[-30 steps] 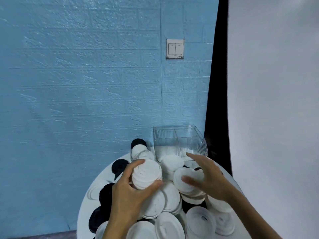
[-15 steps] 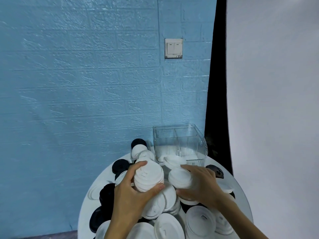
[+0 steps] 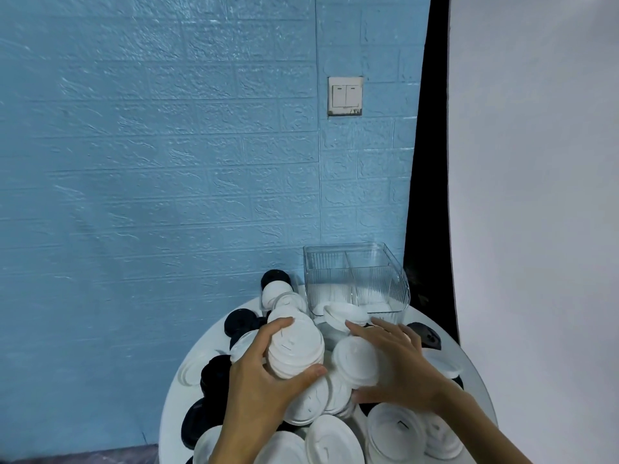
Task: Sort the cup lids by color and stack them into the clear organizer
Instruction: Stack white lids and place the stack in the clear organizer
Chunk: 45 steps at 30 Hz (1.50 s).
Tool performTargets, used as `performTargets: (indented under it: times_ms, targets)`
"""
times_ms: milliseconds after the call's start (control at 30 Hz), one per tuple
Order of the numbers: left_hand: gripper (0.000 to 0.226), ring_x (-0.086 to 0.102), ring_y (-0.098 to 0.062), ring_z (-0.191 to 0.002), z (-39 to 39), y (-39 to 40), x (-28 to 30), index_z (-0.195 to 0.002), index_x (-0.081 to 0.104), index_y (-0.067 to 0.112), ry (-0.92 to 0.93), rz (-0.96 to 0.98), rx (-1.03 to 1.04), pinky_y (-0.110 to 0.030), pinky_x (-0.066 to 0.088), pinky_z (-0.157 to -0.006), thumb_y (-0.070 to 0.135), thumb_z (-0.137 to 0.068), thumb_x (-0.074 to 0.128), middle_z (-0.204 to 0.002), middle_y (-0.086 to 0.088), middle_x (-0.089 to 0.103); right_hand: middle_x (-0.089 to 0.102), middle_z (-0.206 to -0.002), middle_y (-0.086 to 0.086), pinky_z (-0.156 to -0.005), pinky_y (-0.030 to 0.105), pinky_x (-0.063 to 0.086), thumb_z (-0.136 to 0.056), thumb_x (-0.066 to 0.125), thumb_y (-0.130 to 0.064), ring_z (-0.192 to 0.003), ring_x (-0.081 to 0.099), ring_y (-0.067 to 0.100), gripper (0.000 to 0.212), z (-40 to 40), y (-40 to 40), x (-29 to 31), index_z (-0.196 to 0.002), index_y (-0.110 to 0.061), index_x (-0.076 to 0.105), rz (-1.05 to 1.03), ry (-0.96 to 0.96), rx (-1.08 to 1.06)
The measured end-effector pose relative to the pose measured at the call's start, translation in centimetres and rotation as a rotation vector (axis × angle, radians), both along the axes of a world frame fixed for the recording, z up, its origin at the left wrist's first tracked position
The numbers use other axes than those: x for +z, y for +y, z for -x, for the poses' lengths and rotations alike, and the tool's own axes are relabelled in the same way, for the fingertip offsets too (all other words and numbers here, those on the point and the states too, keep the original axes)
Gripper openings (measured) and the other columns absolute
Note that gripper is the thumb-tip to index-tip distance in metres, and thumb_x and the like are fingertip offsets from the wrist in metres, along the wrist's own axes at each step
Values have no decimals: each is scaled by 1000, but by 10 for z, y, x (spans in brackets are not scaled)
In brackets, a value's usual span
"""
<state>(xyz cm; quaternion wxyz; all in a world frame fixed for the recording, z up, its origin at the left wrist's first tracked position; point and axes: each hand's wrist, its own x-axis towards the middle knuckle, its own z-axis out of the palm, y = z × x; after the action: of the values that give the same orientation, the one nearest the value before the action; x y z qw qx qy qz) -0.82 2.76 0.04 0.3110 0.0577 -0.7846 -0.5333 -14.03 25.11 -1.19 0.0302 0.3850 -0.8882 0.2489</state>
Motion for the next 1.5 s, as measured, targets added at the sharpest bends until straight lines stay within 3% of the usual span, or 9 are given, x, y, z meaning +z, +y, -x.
performTargets:
  times_ms: [167,267,367,567,867,1000,1100,1267,1500]
  targets:
    - [78,67,-1,-99,-2,-1,0,-116,64,49,-4,14,-3,-24,56,-86,59,-42,90,-107,25,71,29,-136,-45,-121,32,3,-61,85,-65,-136,6,-24,86,0,-3,2,-132,-65,36,125,-112,-12]
    - [78,66,0,-100,-3,1,1,-116,62,50,-14,32,-15,-20,54,-86,59,-44,91,-107,26,71,44,-137,-39,-118,34,25,-57,86,-69,-139,32,-4,85,-1,-9,16,-133,-59,48,365,-189,-27]
    - [78,66,2,-100,-2,6,2,-119,60,52,-30,41,-19,-21,55,-87,57,-48,92,-107,28,70,55,-134,-26,-108,19,38,-64,83,-66,-129,50,-2,83,-16,-28,37,-139,-45,52,523,-253,92]
    - [100,69,-3,-101,2,14,7,-138,42,57,-18,56,61,-17,54,-82,62,-42,71,-115,24,68,53,-128,-24,-112,24,40,-64,85,-56,-126,50,-3,86,-43,-77,47,-142,-37,54,416,-270,174]
    - [77,69,2,-97,5,1,-6,-119,57,59,25,113,87,-17,55,-81,59,-47,83,-109,31,69,49,-146,-22,-117,33,38,-69,83,-60,-135,46,-4,100,-29,-80,43,-154,-35,37,407,-481,213]
    - [81,64,6,-100,10,8,-5,-120,59,53,25,127,88,-10,50,-81,56,-47,94,-107,33,68,55,-139,-22,-104,18,45,-69,76,-62,-125,55,-4,85,-5,-65,50,-144,-42,43,399,-495,187]
    - [80,59,11,-105,11,5,-7,-118,57,54,23,141,122,-9,47,-84,53,-48,95,-112,43,59,62,-131,-12,-94,17,46,-81,75,-55,-116,61,7,63,28,-56,50,-138,-38,51,418,-295,-46]
    - [81,59,8,-111,10,-2,-10,-120,57,54,34,157,137,-21,51,-92,54,-48,95,-119,42,58,56,-135,0,-104,31,42,-83,73,-49,-123,54,20,65,61,-68,28,-141,-29,53,-158,-107,-153]
    - [86,59,7,-112,9,-3,-7,-124,56,53,47,134,117,-28,54,-95,69,-45,88,-121,39,60,69,-120,3,-88,34,47,-80,66,-42,-111,60,29,54,62,-79,24,-132,-34,56,-136,6,-235]
